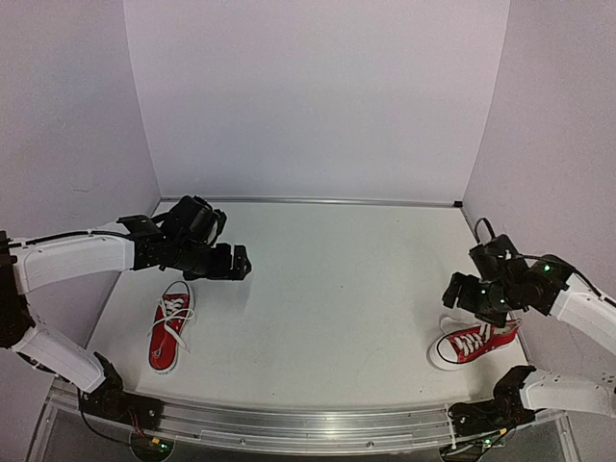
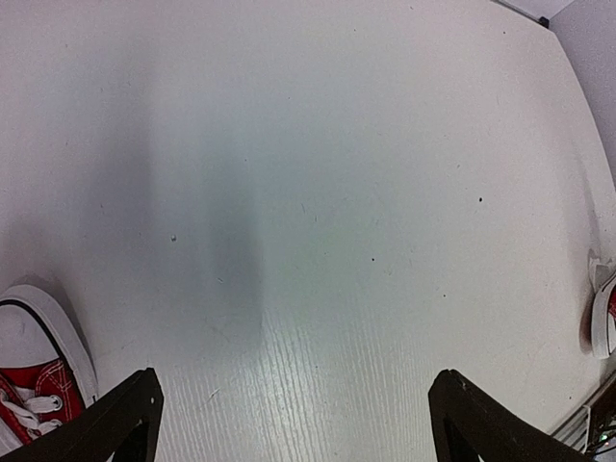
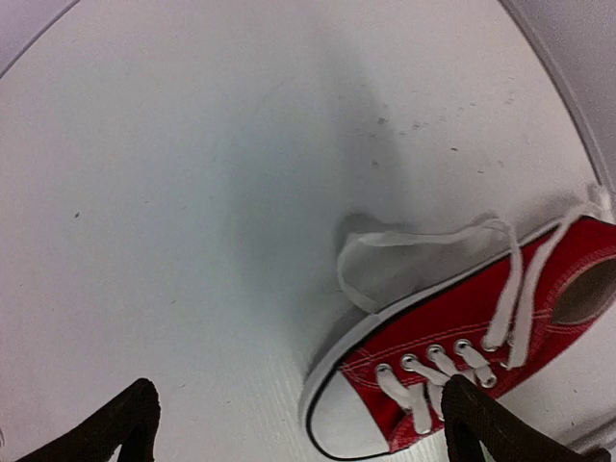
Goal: Tie the shoes
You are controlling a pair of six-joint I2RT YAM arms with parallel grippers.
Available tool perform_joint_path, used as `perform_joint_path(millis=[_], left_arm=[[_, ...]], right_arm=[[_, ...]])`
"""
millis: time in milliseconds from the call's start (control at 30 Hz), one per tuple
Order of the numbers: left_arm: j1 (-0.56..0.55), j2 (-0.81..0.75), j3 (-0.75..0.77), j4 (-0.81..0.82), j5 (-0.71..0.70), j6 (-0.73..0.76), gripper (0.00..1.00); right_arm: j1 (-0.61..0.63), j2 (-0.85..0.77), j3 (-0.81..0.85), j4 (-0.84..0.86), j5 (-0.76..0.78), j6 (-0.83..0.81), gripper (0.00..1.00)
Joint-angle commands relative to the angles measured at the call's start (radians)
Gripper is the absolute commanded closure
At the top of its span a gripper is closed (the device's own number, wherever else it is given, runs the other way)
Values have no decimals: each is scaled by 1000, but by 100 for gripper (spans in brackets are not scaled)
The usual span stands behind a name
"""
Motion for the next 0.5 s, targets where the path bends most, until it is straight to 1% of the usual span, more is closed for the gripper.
perform_joint_path(millis=[0, 133, 233, 367, 467], left_arm=[[-5, 17, 11, 62, 31, 18, 0], [-7, 16, 16, 81, 63, 18, 0], [-6, 7, 15, 97, 85, 17, 0], [-6, -11, 17, 97, 101, 18, 0], [-6, -31, 14, 98, 101, 17, 0]], right_arm=[[5, 31, 31, -191, 269, 219, 2], [5, 182, 78, -300, 369, 339, 2], [4, 249, 103, -301, 386, 371, 2], [4, 207, 79, -293, 403, 448, 2], [4, 177, 61, -290, 423, 466, 2]])
